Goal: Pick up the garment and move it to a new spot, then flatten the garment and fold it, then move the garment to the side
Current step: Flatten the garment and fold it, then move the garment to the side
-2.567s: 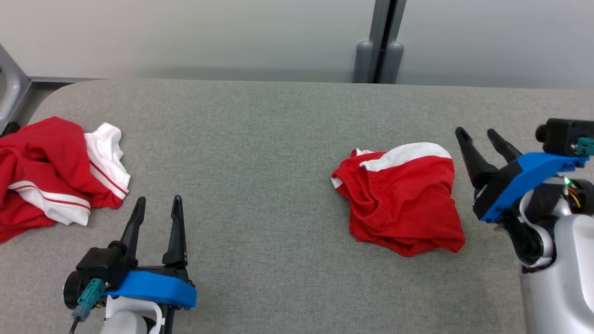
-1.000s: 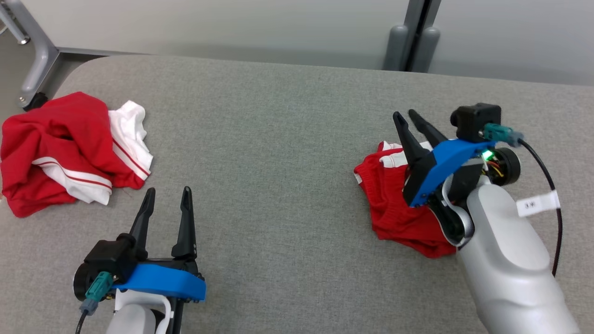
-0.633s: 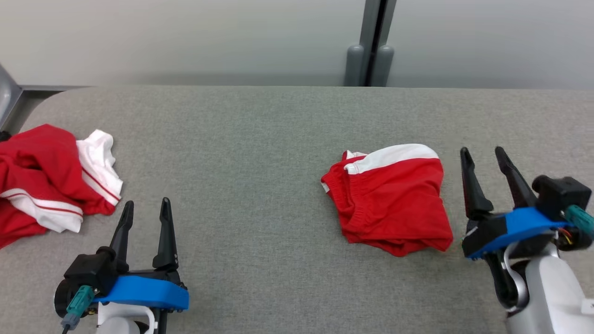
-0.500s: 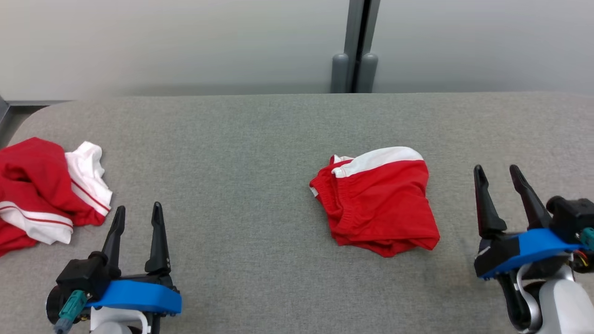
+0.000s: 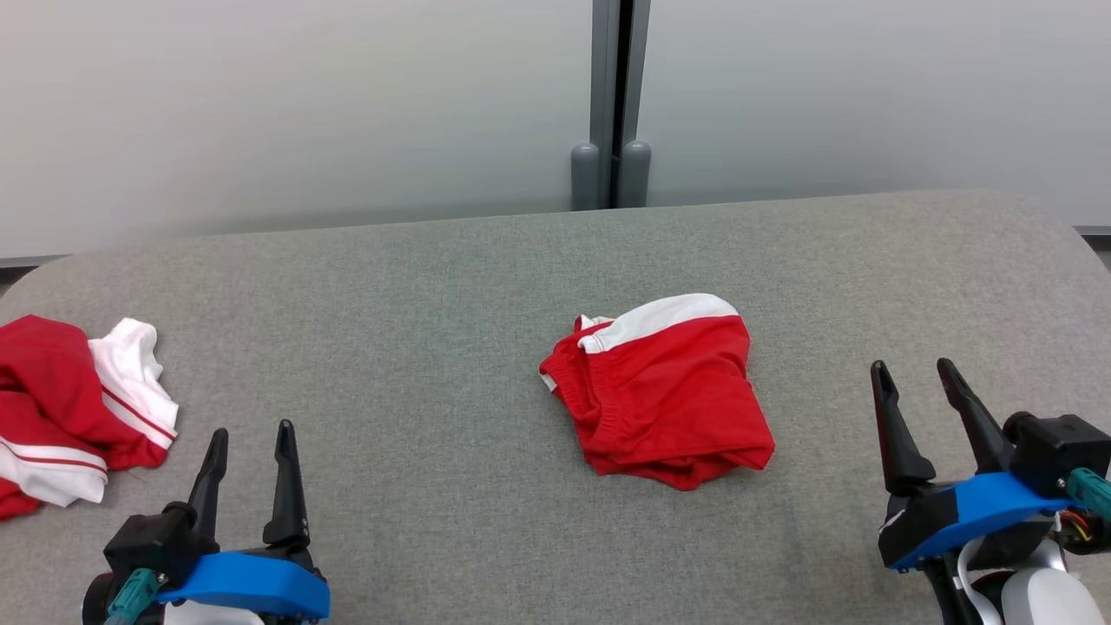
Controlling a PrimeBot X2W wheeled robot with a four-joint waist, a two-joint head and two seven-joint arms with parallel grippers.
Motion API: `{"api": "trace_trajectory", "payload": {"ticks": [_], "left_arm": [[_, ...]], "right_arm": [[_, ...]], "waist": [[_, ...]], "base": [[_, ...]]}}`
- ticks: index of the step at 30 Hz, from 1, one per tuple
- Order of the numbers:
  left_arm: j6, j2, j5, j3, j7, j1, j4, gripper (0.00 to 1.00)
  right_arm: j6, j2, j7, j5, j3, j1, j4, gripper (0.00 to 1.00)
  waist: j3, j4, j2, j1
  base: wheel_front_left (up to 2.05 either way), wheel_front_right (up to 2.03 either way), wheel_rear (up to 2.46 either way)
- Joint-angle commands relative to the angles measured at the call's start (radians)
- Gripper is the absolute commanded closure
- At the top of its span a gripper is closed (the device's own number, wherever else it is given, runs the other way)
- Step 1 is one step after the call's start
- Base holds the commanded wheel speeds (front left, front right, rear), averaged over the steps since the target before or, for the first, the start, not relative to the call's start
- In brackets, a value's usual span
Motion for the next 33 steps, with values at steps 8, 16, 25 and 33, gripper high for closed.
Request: {"api": "trace_trajectory", "payload": {"ticks": [8, 16, 25, 33], "left_arm": [[-0.001, 0.004, -0.007, -0.006, -0.002, -0.007, 0.018, 0.00], [-0.001, 0.001, 0.001, -0.008, -0.002, -0.022, 0.003, 0.00], [-0.001, 0.011, 0.010, -0.014, -0.002, -0.052, -0.026, 0.00], [-0.001, 0.008, 0.015, -0.037, -0.002, -0.100, -0.050, 0.00]], "right_arm": [[0.001, 0.000, 0.008, 0.003, 0.007, 0.009, 0.006, 0.00], [0.001, 0.003, 0.041, 0.029, 0.024, -0.016, 0.011, 0.00], [0.001, 0.009, 0.309, 0.048, 0.024, -0.104, 0.025, 0.00], [0.001, 0.008, 0.531, 0.107, 0.056, -0.267, 0.112, 0.00]], "waist": [[-0.003, 0.001, 0.0000, 0.0001], [0.017, 0.005, 0.0000, 0.0001], [0.064, 0.012, 0.0000, 0.0001], [0.150, 0.043, 0.0000, 0.0001]], "base": [[0.00, 0.00, 0.00], [0.00, 0.00, 0.00], [0.00, 0.00, 0.00], [0.00, 0.00, 0.00]]}}
